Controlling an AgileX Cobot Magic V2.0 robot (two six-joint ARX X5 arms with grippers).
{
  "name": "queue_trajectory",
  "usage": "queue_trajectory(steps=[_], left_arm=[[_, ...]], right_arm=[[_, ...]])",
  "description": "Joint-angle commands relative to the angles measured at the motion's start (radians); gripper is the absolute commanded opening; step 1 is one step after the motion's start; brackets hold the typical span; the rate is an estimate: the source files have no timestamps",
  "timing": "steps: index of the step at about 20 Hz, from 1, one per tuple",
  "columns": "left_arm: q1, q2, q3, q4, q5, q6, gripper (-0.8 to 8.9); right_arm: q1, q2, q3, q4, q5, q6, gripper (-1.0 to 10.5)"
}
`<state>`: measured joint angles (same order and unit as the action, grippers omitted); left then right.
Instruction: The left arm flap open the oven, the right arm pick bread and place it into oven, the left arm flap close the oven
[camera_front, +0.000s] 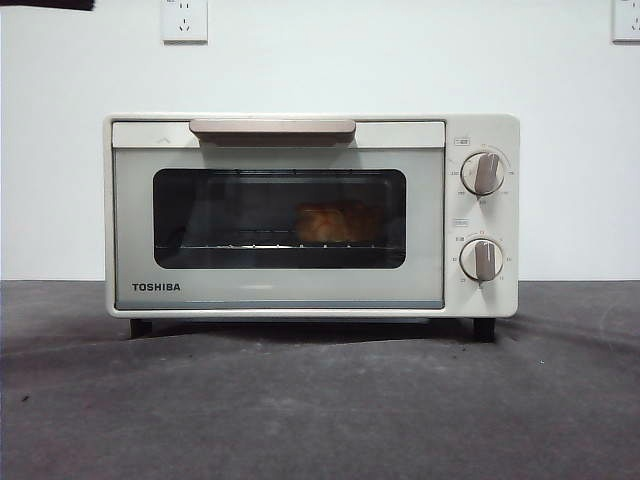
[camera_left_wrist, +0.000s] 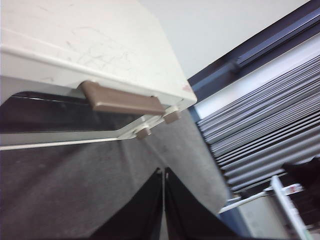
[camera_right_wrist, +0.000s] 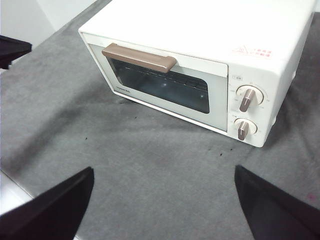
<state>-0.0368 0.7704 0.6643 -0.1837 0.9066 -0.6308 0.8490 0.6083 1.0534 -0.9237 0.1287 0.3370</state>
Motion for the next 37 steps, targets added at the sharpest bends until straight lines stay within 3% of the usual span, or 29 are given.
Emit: queue_trajectory(steps=[1,6,13,19,24,25,27,28,37], left_arm=[[-0.001,-0.053,0.016,-0.079,-0.056,0.123,0.10],[-0.005,-0.196,0.016,-0.205,-0.174,0.206,0.10],[-0.005,-0.391,0.016,-0.252,-0.185,0.216,0.10],[-0.005,-0.485,0.036,-0.356,-0.214,0.236,0.10],[-0.005,-0.487,0.105,-0.489,-0.257,0.325,0.10],[-0.005,-0.486,0.117,-0.507,-0.263,0.340,0.10],[-0.005,-0.485,0.134,-0.514,-0.264,0.351,0.10],[-0.005,-0.485,0.138,-0.512,-0.264,0.351,0.10],[-0.005,-0.485,0.142,-0.497,-0.264,0.351,0.11]], right_arm=[[0.007,0.005,0.008,0.011,0.003,-0.044,4.5],[0.007,0.005,0.008,0.012,0.003,-0.092,4.5],[0.007,0.005,0.008,0.018,0.003,-0.161,4.5],[0.007,0.005,0.008,0.072,0.001,-0.166,4.5],[0.007,0.018,0.007,0.097,-0.032,-0.150,4.4],[0.007,0.024,0.007,0.098,-0.036,-0.150,3.9],[0.007,0.038,0.007,0.097,-0.055,-0.150,0.7],[0.007,0.047,0.007,0.097,-0.056,-0.150,-0.1],[0.007,0.091,0.007,0.094,-0.048,-0.129,0.2]])
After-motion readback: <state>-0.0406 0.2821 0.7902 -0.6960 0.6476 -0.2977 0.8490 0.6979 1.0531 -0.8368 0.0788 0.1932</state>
